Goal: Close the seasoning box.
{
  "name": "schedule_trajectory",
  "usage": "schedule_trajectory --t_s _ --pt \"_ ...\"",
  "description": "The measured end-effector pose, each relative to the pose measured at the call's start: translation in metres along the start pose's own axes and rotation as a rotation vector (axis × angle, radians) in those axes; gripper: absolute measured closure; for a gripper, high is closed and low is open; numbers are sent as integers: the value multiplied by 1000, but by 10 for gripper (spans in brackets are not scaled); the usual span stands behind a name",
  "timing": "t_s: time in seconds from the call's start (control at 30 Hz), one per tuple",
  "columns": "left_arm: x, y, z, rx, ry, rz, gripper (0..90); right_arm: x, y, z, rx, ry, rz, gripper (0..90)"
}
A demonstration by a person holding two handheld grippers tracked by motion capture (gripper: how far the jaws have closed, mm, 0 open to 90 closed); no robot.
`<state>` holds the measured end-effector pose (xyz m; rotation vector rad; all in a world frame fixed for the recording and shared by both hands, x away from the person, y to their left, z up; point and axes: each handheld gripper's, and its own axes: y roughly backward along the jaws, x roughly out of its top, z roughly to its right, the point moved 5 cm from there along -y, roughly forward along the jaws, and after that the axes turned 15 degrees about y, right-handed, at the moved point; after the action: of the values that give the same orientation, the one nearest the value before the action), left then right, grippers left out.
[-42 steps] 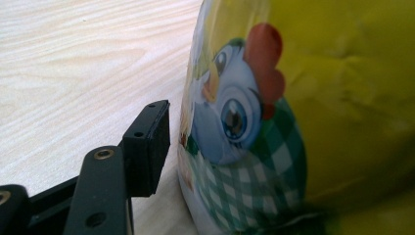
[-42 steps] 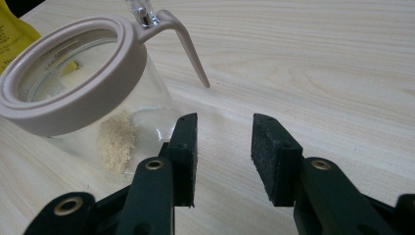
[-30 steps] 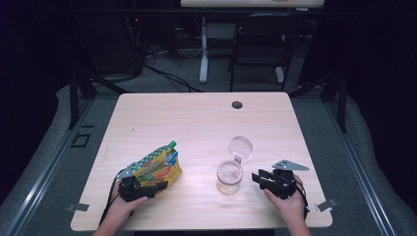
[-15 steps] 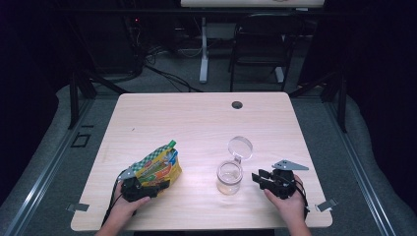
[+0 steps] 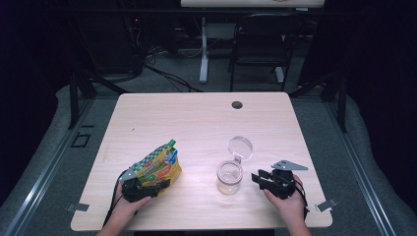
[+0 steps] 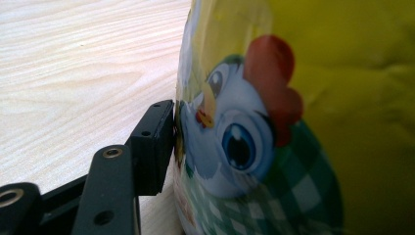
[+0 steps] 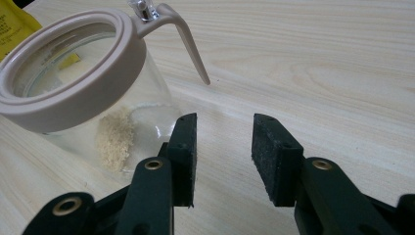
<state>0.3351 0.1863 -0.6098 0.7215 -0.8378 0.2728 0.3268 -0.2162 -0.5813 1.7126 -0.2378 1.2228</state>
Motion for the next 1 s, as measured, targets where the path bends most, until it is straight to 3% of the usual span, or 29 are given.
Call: schedule_trajectory --t_s 0.53,1.0 --pt "1 -1 2 36 -10 42 502 0 -1 -1 1 3 -3 623" --pt "3 3 2 40 4 18 513 0 -1 0 0 -1 -1 623"
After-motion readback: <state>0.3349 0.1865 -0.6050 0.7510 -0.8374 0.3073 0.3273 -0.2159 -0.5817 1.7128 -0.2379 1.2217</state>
